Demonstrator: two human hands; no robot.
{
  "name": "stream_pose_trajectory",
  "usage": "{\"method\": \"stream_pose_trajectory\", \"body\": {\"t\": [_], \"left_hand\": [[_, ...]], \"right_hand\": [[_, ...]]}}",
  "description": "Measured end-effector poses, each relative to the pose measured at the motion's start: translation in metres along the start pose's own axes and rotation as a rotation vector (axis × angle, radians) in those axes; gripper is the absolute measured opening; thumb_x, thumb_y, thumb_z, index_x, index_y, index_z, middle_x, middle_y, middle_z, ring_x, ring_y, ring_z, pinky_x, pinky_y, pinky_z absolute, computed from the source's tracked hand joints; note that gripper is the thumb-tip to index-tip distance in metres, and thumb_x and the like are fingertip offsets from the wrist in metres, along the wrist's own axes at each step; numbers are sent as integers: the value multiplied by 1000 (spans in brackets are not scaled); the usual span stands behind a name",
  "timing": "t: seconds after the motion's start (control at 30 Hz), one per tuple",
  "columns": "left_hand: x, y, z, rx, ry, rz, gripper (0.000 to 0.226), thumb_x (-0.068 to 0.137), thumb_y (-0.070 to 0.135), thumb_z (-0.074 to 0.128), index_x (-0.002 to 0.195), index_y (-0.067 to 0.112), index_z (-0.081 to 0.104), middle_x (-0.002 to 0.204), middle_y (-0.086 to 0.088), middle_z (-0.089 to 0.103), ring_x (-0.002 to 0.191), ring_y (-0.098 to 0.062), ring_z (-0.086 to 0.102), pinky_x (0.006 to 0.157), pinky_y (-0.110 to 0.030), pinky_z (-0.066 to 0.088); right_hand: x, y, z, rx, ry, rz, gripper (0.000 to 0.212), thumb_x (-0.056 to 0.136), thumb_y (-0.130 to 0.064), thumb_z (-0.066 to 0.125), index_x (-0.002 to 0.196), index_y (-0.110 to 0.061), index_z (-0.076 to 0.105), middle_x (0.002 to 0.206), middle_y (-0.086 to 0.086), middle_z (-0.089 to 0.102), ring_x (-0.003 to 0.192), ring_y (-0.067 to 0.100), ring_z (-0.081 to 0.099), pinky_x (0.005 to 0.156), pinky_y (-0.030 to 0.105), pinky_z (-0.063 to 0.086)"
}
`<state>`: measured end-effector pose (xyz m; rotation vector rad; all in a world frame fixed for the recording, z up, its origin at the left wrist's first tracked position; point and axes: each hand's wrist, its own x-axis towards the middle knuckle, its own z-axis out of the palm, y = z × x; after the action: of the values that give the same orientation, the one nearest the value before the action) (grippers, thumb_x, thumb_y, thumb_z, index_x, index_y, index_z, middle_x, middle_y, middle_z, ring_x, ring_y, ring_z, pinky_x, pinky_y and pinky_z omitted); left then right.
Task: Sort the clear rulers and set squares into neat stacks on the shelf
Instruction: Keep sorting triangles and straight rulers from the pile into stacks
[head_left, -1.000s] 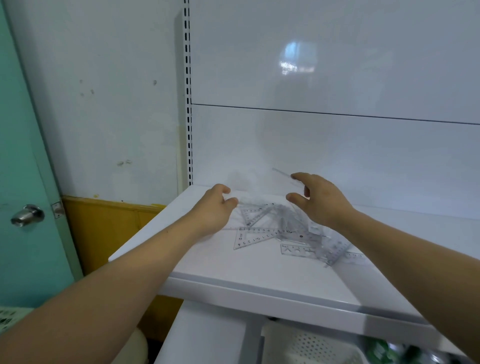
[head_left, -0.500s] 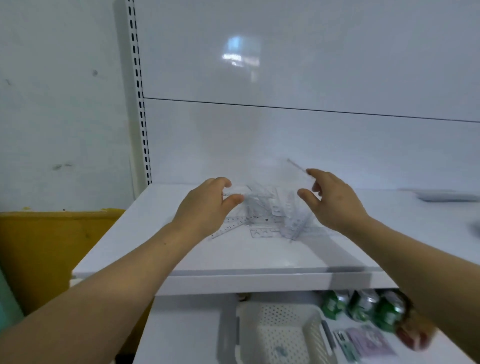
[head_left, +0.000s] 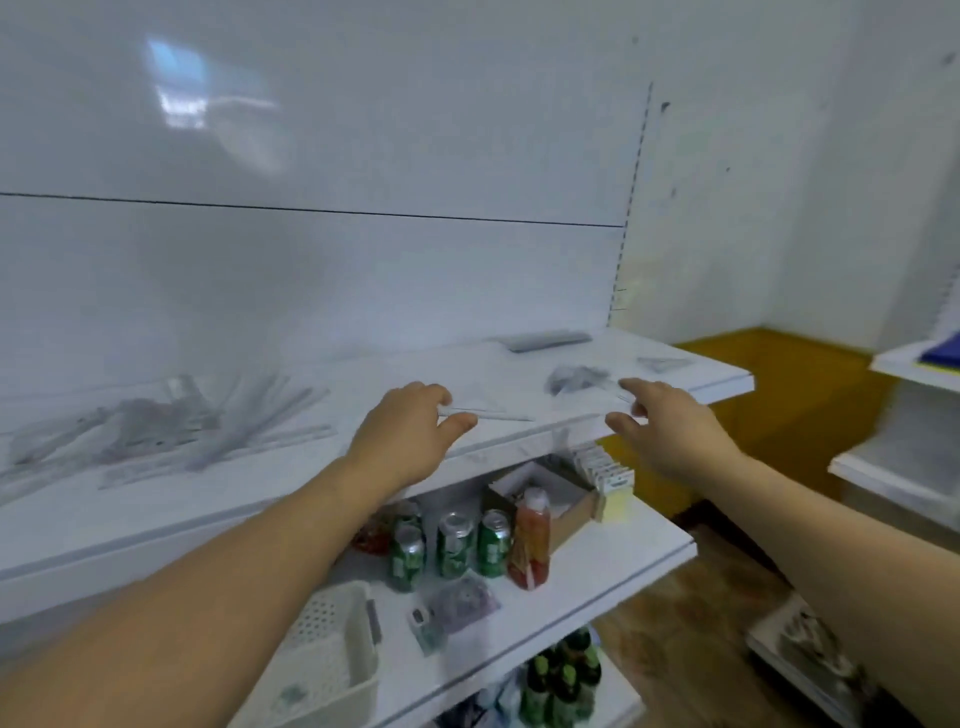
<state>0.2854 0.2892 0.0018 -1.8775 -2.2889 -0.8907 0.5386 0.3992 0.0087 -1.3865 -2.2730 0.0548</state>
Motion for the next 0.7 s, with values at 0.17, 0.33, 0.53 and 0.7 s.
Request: {"method": "stream_pose_trajectory", "body": {"t": [0.17,0.33,0.53,0.7], "left_hand": [[31,78,65,5,-3,-6,52,92,53,46,126,16,56,124,-7,55,116,-28,46,96,-41,42],[64,109,100,54,-1,-80,55,91,57,44,127,17,56,130,-7,54,121,-31,43,97,-42,40],[114,109,125,106,17,-109,54,92,58,40,119,15,58,123,-7,58,114,-31,47,91,-42,43],[160,99,139,136,33,-152,52,94,55,39,122,15,56,125,-6,57,114,-28,48,92,-41,43]], "right_hand": [[-10,98,-33,-99,-9,96,55,94,-48,46,144,-28,34,135,3,52,122,25,49,99,47,44],[6,152,-41,-84,-11,129,54,94,-46,46,143,-27,34,138,2,49,123,24,47,100,49,43],[63,176,-20,-10,-45,113,55,95,-44,47,144,-24,34,135,4,51,121,23,50,101,46,43],[131,189,8,51,-91,56,55,95,-42,48,144,-20,35,137,5,49,123,23,47,102,40,40]]}}
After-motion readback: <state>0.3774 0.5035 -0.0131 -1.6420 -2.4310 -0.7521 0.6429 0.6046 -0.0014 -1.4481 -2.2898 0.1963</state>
